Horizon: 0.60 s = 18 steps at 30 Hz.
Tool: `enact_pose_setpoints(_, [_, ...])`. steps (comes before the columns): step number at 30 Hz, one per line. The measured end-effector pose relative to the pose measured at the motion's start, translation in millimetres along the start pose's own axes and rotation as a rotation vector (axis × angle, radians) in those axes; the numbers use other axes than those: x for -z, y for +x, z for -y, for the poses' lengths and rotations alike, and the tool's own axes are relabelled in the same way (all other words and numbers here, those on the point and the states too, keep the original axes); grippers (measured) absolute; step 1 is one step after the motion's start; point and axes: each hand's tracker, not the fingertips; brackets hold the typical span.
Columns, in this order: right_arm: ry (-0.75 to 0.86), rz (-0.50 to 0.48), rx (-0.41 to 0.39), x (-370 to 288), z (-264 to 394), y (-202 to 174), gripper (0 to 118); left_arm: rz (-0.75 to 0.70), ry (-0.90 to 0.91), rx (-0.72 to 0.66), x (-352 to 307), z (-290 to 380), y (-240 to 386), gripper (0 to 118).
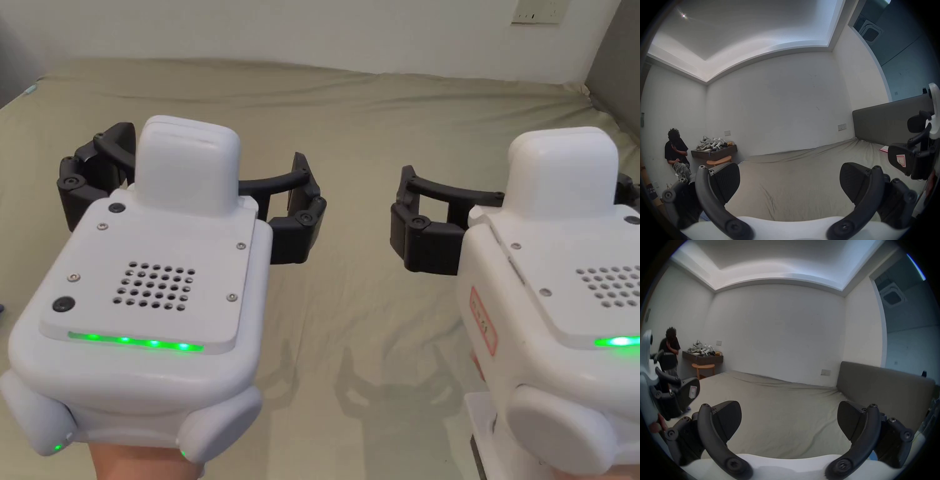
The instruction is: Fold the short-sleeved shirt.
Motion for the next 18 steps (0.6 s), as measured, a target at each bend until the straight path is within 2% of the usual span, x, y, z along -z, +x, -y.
enact_pose_setpoints(2, [-0.063, 0.045, 0.059, 1, -6, -1, 118, 0.0, 0.001, -0.008, 0, -1, 1, 118])
enact_pose_setpoints(5, [-0.135, 0.108, 0.02, 0, -15, -7, 118, 0.0, 0.001, -0.014, 0, -4, -2, 118])
enact_pose_setpoints(7, [-0.169, 0.094, 0.001, -1, -20, -8, 118, 0.0, 0.003, -0.016, 0, -3, 1, 118])
enact_pose_setpoints(12, [-0.194, -0.011, 0.118, -3, -24, 0, 118, 0.006, 0.006, -0.017, 0, -5, 3, 118])
enact_pose_setpoints(15, [-0.239, 0.005, 0.09, -4, -27, -1, 118, 0.006, 0.009, -0.013, 0, -5, 4, 118])
enact_pose_setpoints(18, [-0.287, 0.108, 0.032, -3, -29, -7, 118, 0.004, 0.014, -0.008, 1, -4, 6, 118])
